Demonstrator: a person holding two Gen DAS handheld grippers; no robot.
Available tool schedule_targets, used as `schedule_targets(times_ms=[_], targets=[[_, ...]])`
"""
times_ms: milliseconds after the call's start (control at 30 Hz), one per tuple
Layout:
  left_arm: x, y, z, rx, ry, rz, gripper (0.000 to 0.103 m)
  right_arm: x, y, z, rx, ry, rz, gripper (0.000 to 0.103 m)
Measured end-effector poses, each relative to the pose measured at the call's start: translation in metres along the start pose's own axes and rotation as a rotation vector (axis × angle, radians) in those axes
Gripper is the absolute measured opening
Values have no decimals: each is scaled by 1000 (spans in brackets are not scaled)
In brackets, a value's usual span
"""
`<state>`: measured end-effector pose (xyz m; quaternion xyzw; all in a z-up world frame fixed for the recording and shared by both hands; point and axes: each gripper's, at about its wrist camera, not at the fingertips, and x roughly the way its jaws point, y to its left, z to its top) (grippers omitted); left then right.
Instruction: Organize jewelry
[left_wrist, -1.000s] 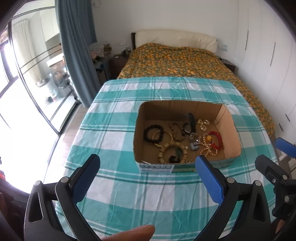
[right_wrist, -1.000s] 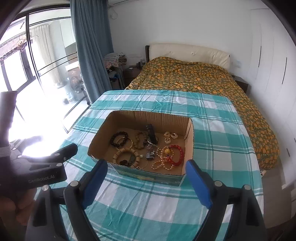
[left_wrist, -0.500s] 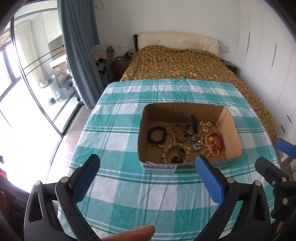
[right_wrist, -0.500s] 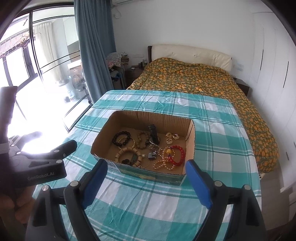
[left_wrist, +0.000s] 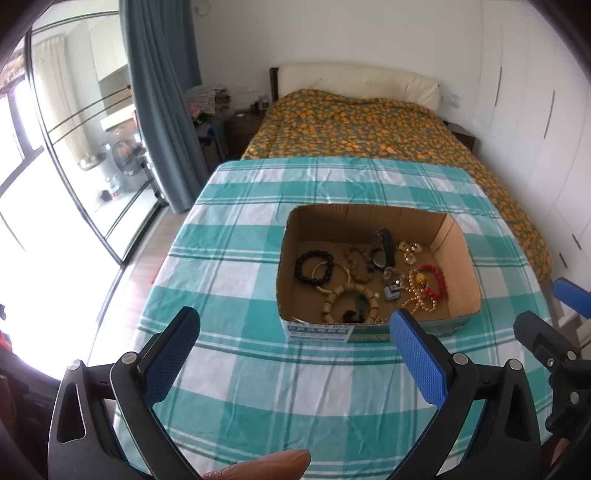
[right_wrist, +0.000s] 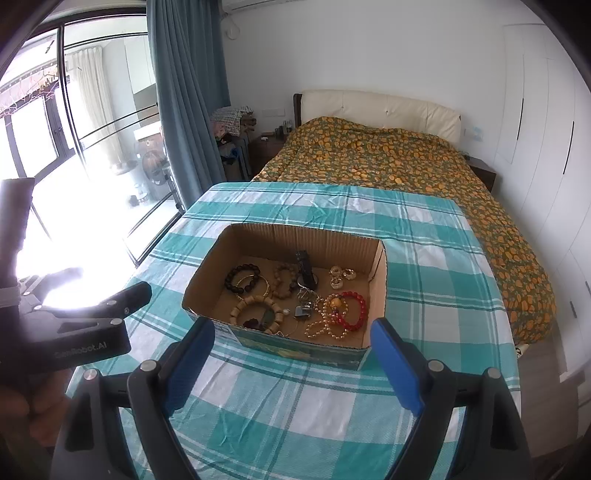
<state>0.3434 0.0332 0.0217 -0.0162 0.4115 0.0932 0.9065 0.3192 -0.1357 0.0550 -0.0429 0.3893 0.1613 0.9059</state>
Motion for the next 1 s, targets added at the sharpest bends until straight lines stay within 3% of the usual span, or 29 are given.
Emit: schedule_targets(times_ms=[1000], targets=[[-4, -6, -3, 15, -14, -2, 102, -4, -5, -7, 11, 5, -6, 88]])
